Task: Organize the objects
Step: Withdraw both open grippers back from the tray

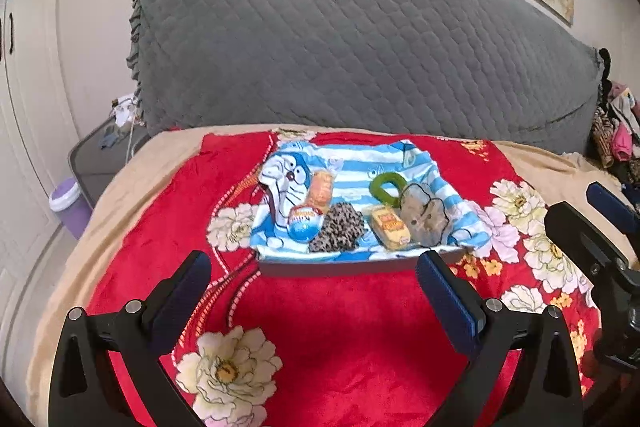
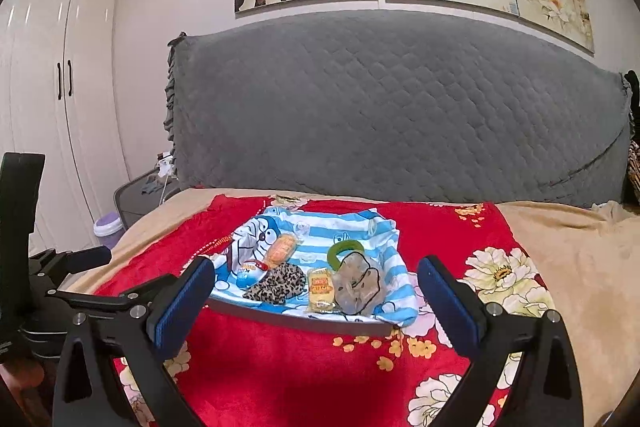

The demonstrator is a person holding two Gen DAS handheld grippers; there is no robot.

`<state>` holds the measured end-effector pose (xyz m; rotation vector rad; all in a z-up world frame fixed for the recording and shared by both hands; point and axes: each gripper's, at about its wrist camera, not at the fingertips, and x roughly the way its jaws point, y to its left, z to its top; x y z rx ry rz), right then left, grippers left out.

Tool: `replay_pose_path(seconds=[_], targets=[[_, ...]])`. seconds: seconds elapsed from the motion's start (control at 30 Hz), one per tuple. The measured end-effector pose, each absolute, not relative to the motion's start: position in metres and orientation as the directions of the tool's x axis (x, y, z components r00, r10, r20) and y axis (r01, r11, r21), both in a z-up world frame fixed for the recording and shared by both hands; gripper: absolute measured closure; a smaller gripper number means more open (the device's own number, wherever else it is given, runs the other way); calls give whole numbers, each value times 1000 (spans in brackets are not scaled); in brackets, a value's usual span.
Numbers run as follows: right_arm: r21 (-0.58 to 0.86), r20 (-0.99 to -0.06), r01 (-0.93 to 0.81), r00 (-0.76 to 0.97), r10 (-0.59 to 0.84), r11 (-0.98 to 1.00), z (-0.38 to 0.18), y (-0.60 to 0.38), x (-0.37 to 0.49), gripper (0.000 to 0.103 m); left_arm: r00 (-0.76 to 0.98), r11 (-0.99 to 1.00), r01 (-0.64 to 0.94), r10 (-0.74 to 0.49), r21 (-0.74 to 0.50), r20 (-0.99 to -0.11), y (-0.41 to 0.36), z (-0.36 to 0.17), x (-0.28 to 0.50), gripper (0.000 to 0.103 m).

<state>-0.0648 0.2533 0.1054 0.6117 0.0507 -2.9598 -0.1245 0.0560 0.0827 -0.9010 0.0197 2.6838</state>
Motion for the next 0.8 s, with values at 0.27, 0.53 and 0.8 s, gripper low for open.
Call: replay_pose_path(seconds=[0.27, 0.53, 0.8], targets=[[-2, -421, 120, -901, -108, -993, 86, 252, -58, 1, -753, -957, -280, 272, -83, -600, 53, 65, -116, 1], [7, -405, 111, -908, -104, -994, 78, 255, -50, 1, -759, -957, -273, 276, -97, -590, 51, 66, -109, 1], [55, -451, 76, -888, -93, -996, 59, 269, -51, 1, -753, -957, -274, 275, -94, -598, 50, 54, -102, 1]])
